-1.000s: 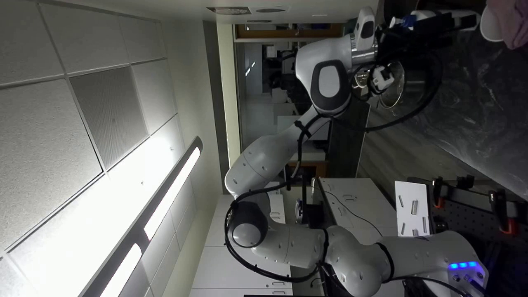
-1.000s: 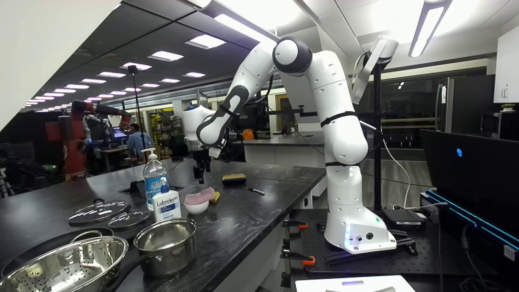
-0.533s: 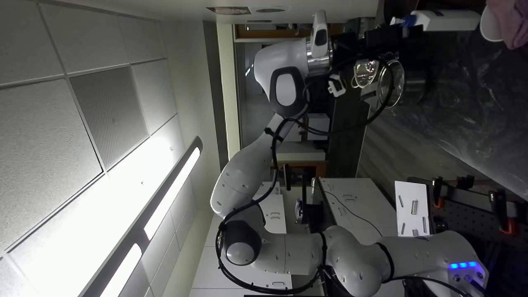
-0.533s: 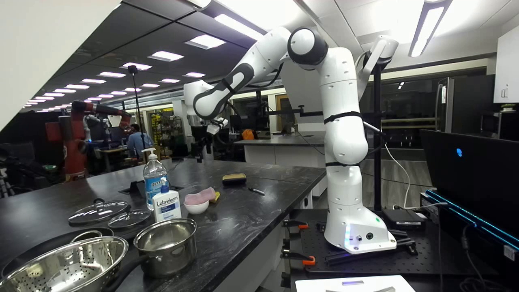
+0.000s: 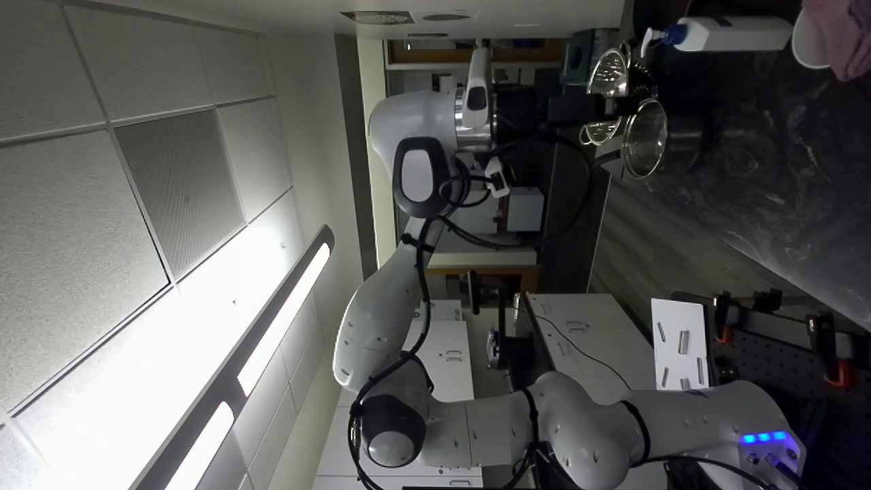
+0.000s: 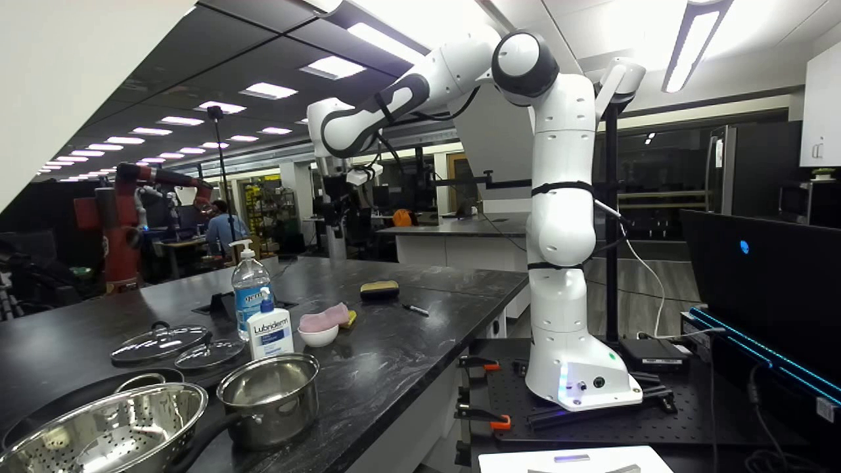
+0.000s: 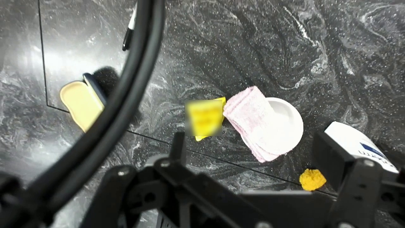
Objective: Shift the sharpie to the table, then put the towel in the bowl
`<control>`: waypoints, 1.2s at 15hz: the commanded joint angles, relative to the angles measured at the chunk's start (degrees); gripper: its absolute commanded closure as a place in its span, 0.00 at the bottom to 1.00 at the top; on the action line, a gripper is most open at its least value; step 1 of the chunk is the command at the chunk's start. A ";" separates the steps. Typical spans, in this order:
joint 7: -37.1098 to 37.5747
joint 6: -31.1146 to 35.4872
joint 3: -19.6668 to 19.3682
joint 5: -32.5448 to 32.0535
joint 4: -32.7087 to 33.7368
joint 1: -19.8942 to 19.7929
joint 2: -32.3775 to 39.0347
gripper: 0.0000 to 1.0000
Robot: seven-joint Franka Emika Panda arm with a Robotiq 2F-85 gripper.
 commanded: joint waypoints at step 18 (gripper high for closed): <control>-22.30 -15.65 -3.27 11.06 -7.25 -2.07 -14.04 0.00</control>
